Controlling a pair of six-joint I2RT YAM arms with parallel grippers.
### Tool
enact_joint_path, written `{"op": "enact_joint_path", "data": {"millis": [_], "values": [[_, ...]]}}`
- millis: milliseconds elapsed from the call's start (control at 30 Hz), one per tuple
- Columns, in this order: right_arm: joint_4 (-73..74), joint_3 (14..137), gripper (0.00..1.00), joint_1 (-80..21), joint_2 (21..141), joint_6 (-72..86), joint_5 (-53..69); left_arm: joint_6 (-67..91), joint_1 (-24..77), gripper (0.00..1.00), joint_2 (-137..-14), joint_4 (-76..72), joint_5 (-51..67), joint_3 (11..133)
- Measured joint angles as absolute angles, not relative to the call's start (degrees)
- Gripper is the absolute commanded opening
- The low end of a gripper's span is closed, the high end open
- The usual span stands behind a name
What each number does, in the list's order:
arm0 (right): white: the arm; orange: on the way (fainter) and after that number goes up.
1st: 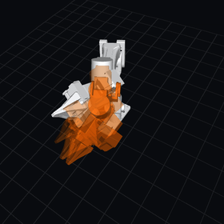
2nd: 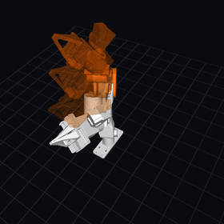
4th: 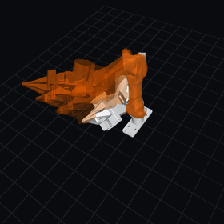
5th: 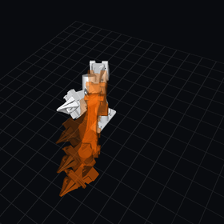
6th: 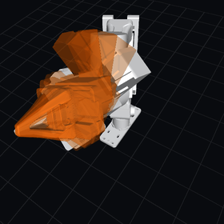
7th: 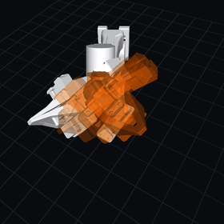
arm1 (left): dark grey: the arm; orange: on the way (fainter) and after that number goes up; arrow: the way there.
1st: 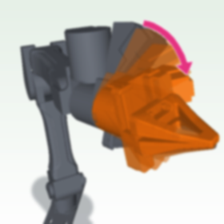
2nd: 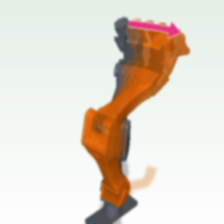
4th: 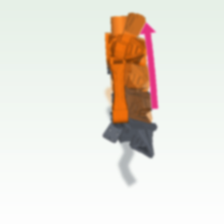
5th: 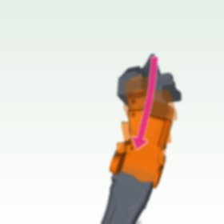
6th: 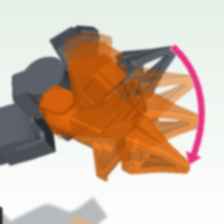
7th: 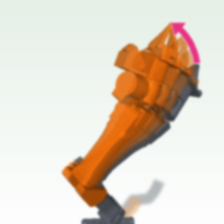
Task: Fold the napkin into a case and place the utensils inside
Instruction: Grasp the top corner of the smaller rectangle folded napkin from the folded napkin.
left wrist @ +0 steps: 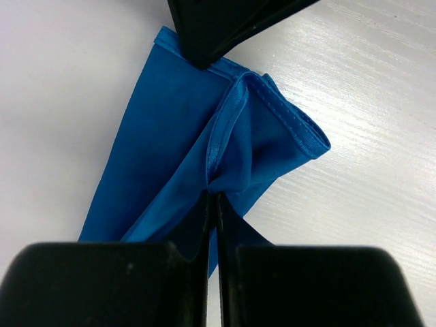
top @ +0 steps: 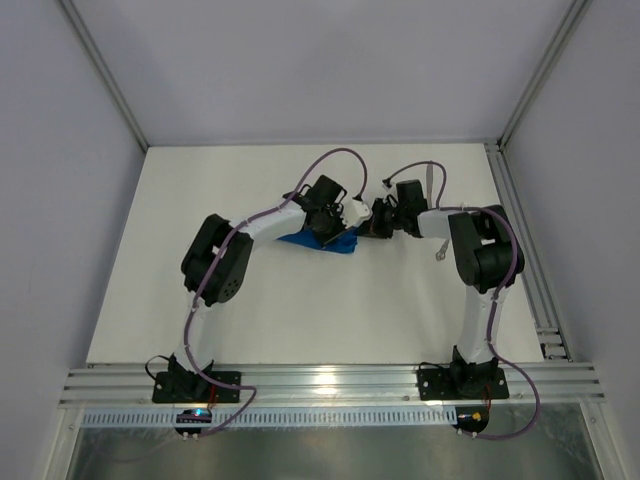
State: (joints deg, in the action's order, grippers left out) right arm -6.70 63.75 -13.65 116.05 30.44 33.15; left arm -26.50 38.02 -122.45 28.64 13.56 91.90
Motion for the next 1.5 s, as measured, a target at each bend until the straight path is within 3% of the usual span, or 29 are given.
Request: {"op": "enact_joint_path", "data": {"millis": [100, 167, 200, 300, 733, 1067, 1200, 1233, 1333, 1500], "values": [[-6.66, 63.44, 0.1, -13.65, 115.87, 30.2, 33.58, -25.98, 38.02, 0.06, -122.45, 28.51, 13.47, 91.9], [-6.22, 63.42, 0.23, -13.65, 115.74, 29.89, 34.13, -25.91, 38.0, 0.11, -122.45, 28.51, 13.45, 91.9], [-5.89, 63.42, 0.35, -13.65, 115.5, 29.56, 34.44, -25.93, 38.0, 0.12, -122.45, 28.51, 13.45, 91.9], [-3.27, 63.44, 0.52, -13.72, 113.51, 27.57, 34.61, -26.0, 38.02, 0.13, -122.45, 27.83, 13.52, 91.31], [-3.81, 55.48, 0.59, -12.34, 106.56, 29.63, 34.15, -26.22, 38.0, 0.14, -121.49, 26.17, 13.72, 89.32], [-13.06, 53.43, 0.54, -14.61, 109.12, 35.79, 36.69, -26.2, 38.0, 0.15, -121.43, 25.93, 13.74, 89.12], [-14.37, 53.43, 0.35, -14.94, 110.3, 36.67, 36.67, -26.13, 38.0, 0.17, -121.43, 25.93, 13.85, 89.12], [-14.72, 53.45, 0.22, -14.94, 110.74, 36.88, 36.67, -26.11, 37.98, 0.18, -121.43, 25.93, 13.96, 89.12], [-15.2, 53.52, 0.04, -14.94, 112.16, 37.36, 36.45, -25.85, 37.91, 0.3, -121.34, 26.06, 14.31, 89.12], [-14.98, 54.37, 0.04, -15.05, 112.84, 36.97, 36.64, -25.98, 37.78, 0.48, -120.05, 28.67, 16.82, 89.12]]}}
